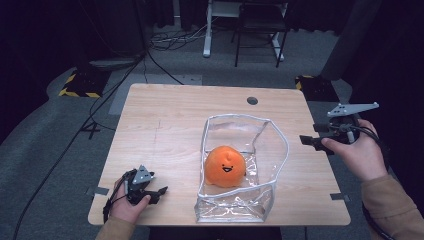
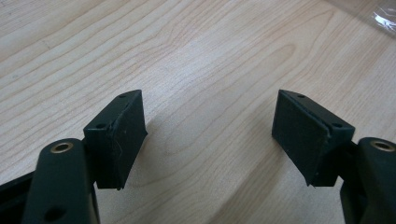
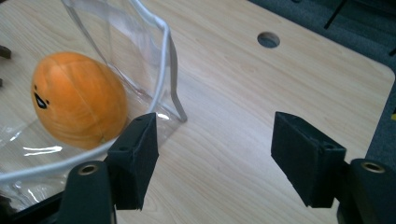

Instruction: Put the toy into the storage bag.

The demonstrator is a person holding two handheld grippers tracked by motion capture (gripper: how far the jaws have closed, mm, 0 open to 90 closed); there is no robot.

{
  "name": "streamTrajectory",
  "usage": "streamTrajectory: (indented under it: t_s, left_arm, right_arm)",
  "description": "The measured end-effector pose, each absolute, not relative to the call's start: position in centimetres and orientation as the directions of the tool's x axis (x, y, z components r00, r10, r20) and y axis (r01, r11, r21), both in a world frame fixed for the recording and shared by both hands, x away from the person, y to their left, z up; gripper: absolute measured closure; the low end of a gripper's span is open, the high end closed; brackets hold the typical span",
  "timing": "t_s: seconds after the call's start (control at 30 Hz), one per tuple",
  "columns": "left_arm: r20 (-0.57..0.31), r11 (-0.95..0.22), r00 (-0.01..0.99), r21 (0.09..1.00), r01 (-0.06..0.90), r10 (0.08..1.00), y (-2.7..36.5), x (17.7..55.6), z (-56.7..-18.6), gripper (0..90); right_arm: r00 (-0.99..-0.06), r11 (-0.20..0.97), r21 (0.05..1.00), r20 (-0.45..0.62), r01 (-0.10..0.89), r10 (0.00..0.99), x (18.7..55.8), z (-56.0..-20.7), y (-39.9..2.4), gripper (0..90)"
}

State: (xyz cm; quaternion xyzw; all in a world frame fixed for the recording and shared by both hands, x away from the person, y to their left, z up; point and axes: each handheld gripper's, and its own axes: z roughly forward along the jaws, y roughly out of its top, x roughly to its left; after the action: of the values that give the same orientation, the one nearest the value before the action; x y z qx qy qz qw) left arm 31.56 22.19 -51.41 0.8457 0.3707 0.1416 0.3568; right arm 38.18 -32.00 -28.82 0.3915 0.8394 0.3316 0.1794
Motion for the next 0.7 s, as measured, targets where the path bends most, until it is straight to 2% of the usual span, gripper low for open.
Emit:
streamTrajectory:
  t_s: [0.13, 0.37, 0.7]
  left_arm:
    - [-0.027, -0.468, 0.684, 0.709, 0.527, 0.729, 22.2, 31.6, -51.4, 26.1]
    - [-0.025, -0.468, 0.681, 0.709, 0.528, 0.731, 22.2, 31.6, -51.4, 26.1]
    - [-0.026, -0.467, 0.681, 0.709, 0.528, 0.732, 22.2, 31.6, -51.4, 26.1]
  right_arm:
    - [-0.625, 0.487, 0.667, -0.04, 0.564, 0.779, 38.3, -30.2, -32.7, 28.6]
    - [-0.621, 0.484, 0.636, -0.01, 0.602, 0.784, 38.4, -32.6, -33.6, 28.6]
    - [-0.613, 0.491, 0.591, 0.006, 0.64, 0.79, 38.3, -37.6, -34.8, 25.7]
